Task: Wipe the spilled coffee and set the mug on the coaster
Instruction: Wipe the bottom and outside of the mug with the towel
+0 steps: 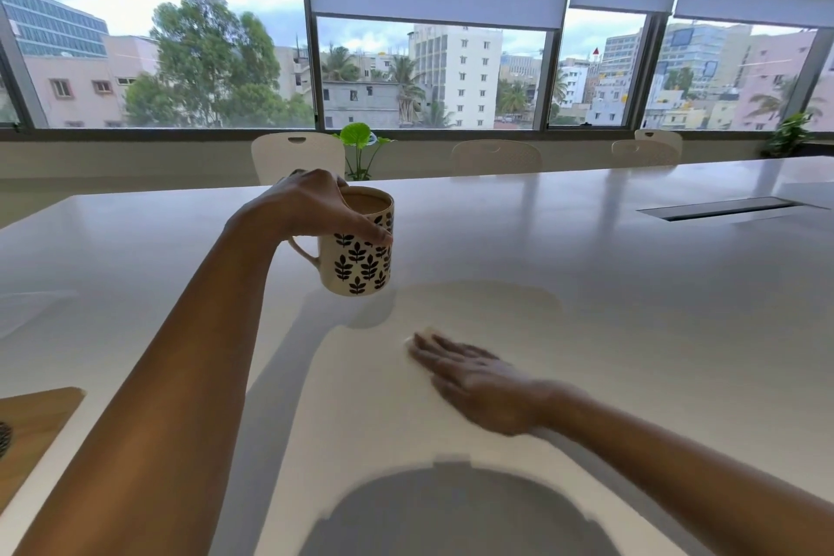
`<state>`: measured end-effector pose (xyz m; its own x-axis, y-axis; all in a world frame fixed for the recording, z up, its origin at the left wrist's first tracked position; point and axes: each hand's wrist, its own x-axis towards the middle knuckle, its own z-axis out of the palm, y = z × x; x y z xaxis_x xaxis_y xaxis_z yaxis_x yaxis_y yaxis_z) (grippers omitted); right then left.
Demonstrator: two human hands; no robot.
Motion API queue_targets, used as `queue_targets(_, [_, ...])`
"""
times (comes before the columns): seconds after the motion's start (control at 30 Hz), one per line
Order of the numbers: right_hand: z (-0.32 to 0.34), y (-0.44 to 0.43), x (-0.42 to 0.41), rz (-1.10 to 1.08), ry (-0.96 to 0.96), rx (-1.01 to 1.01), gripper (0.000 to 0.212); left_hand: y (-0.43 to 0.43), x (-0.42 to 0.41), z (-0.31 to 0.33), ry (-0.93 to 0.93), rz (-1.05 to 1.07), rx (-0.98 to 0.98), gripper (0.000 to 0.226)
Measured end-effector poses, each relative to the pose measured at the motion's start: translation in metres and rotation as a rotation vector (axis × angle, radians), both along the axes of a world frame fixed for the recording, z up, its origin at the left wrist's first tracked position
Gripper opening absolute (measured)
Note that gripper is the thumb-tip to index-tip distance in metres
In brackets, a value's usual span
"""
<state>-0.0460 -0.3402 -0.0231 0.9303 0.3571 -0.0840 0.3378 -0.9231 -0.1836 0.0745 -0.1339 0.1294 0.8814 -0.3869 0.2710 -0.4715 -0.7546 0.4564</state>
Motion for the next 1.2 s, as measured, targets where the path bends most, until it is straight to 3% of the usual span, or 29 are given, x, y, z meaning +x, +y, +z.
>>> queue_targets(0.2, [0.005,0.092,0.001,0.441,0.048,0.024,0.05,0.002,0.0,0.002,0.01,0.003,0.014,0.077])
queue_targets(0.33, [0.0,0.114,0.033,0.479,-0.033,0.044,0.049,0.0,0.003,0.001,0.015,0.004,0.018,0.077])
queue_targets(0.47, [-0.005,0.119,0.08,0.312,-0.063,0.023,0.05,-0.004,0.006,0.0,0.026,-0.005,0.045,0.073])
queue_targets(0.77, [0.004,0.046,0.149,-0.35,-0.006,0.068,0.05,-0.01,0.014,-0.012,-0.008,0.019,0.082,0.072])
queue_targets(1.2, [0.003,-0.09,0.116,-0.825,-0.007,-0.008,0.055,-0.029,0.022,-0.031,0.08,-0.004,0.083,0.069])
